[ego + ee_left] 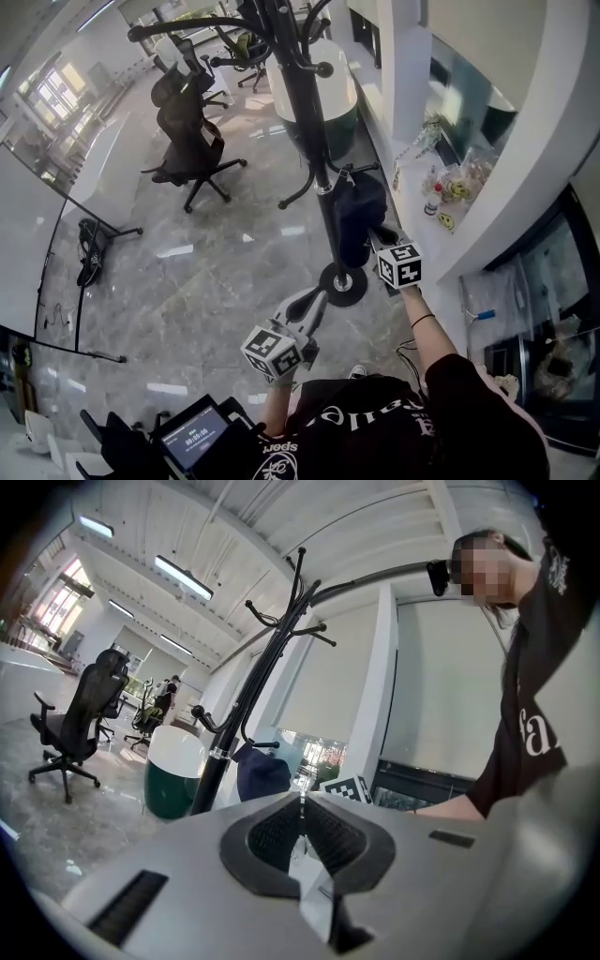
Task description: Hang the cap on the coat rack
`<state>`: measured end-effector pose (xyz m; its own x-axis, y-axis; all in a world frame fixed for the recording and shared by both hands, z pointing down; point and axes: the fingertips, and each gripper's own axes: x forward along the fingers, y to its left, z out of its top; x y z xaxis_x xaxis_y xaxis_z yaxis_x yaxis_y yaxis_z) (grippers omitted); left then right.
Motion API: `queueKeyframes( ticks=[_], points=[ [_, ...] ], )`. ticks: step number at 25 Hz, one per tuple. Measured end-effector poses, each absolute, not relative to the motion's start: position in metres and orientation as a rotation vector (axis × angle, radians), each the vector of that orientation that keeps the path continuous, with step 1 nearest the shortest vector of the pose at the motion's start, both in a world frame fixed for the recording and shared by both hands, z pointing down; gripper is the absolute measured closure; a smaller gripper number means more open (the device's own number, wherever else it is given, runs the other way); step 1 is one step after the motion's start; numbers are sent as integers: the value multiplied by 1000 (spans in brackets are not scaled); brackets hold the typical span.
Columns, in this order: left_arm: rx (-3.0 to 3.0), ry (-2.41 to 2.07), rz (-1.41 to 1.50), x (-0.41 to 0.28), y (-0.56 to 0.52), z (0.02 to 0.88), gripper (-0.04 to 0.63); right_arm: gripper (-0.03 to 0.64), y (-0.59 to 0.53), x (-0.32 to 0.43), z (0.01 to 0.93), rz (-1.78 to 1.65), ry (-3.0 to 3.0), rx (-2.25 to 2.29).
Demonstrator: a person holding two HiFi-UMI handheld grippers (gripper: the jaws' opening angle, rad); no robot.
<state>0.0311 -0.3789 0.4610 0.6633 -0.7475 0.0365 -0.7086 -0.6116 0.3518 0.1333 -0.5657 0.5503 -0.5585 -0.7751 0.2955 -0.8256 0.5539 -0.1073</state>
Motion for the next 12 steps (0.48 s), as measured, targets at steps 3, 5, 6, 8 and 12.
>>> queueKeyframes(
  ticks=[3, 5, 6, 8, 12],
  points=[
    [2538, -1165, -170, 29, -381, 461, 591, 589, -565, 130, 561, 433, -2549, 1364],
    [2530, -1169, -167, 28, -380, 463, 591, 571, -564, 133, 570, 541, -2521, 1390],
    [2525, -1169, -164, 28, -379, 464, 591, 532, -563, 134, 572, 586, -2523, 1389],
    [2520, -1168, -156, 28, -378, 467, 591, 480, -562, 133, 574, 632, -2541, 1374],
    [2515, -1167, -128, 25, -373, 472, 591, 449, -563, 142, 571, 581, -2532, 1395]
  ],
)
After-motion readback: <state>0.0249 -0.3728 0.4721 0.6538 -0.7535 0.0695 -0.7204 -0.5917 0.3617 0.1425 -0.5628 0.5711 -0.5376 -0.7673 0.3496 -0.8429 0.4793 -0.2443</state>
